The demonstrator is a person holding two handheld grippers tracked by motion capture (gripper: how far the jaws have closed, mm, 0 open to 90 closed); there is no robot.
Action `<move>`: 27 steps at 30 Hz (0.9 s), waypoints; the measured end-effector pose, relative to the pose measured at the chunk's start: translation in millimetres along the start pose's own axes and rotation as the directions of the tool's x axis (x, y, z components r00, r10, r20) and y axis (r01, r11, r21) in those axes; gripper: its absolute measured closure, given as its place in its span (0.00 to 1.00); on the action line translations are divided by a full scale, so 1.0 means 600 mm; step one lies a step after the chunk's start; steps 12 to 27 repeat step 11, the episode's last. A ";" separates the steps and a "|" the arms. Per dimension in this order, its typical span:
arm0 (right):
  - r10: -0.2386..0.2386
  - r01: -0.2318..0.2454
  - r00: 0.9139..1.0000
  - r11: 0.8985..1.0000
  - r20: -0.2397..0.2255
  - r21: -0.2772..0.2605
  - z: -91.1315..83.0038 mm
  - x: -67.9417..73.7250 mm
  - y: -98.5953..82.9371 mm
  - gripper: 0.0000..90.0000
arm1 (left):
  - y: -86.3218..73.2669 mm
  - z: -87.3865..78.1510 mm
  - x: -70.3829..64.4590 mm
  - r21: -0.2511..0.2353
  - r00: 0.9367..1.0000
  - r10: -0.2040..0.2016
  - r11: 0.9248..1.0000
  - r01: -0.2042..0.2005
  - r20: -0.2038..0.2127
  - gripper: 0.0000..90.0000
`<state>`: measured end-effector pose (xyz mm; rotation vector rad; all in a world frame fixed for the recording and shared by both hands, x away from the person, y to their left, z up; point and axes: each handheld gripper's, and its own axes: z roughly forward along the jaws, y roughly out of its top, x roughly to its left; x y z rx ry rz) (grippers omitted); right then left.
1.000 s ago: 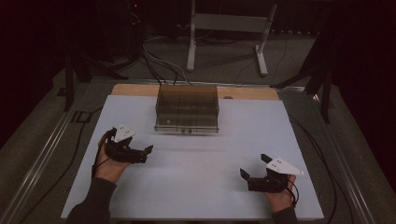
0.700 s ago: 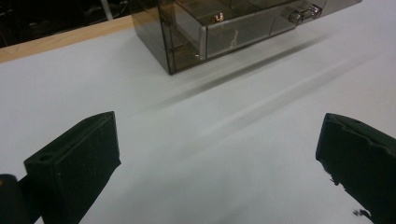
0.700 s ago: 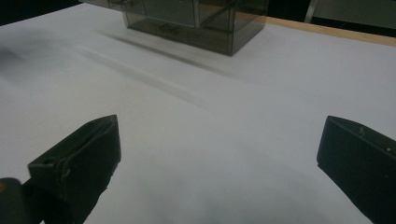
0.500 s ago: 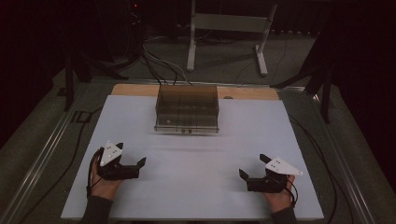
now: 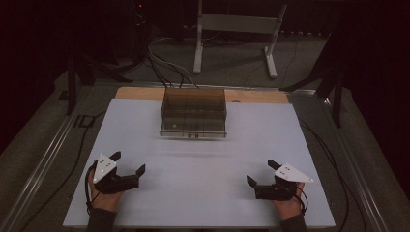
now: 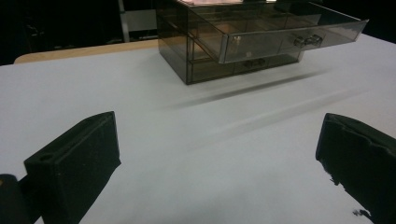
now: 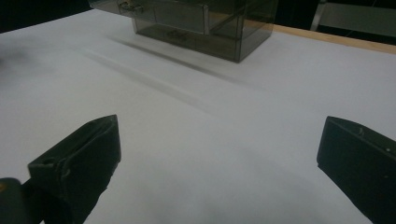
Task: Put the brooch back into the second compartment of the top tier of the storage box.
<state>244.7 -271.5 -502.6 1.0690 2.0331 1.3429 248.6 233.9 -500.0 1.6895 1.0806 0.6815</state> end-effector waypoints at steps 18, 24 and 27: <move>0.019 -0.020 0.999 1.000 0.028 0.021 -0.002 -0.009 -0.011 0.00 | -0.001 0.002 0.003 0.013 1.000 -0.020 1.000 0.020 -0.009 0.00; 0.019 -0.020 0.999 1.000 0.028 0.021 -0.002 -0.009 -0.011 0.00 | -0.001 0.002 0.003 0.013 1.000 -0.020 1.000 0.020 -0.009 0.00; 0.019 -0.020 0.999 1.000 0.028 0.021 -0.002 -0.009 -0.011 0.00 | -0.001 0.002 0.003 0.013 1.000 -0.020 1.000 0.020 -0.009 0.00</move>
